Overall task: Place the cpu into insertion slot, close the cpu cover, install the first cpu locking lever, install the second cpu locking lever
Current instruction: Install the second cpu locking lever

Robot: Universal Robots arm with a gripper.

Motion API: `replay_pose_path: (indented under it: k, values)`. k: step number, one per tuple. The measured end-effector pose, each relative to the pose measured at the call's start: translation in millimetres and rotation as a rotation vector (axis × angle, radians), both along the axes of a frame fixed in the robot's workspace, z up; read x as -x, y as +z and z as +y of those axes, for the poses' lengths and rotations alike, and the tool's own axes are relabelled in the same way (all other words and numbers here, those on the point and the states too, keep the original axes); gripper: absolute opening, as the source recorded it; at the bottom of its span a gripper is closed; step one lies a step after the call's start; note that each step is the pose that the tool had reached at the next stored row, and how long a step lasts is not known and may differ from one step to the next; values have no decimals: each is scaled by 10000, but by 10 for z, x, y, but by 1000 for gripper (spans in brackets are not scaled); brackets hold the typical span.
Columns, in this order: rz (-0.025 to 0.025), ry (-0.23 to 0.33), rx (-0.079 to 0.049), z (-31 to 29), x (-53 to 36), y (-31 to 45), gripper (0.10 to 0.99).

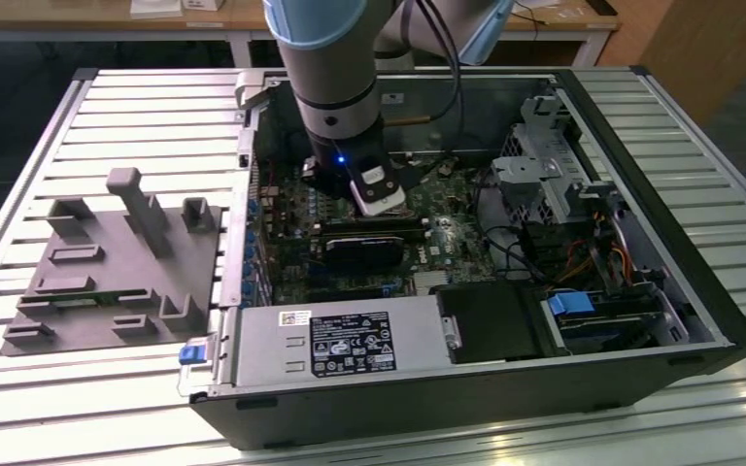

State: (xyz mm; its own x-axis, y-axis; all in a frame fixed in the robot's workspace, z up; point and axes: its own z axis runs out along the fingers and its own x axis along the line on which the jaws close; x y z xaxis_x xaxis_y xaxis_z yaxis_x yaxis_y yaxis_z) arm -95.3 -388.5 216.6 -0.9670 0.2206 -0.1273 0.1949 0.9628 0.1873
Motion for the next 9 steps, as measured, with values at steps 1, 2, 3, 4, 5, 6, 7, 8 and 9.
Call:
replay_pose_path:
  k: [1,2,3,4,5,6,7,8,9]
  values:
    - [-10,3,-28,-11,3,-2,102]
    - [-18,8,-56,-21,5,-5,102]
    - [-27,11,-89,-30,7,-8,102]
    - [-36,13,-132,-37,10,-12,102]
    - [-46,15,-174,-42,14,-16,102]
    - [-57,14,-210,-46,20,-22,102]
    - [-69,16,-259,-51,27,-28,102]
    - [-85,17,-323,-58,36,-36,102]
    - [-100,15,-356,-64,43,-43,102]
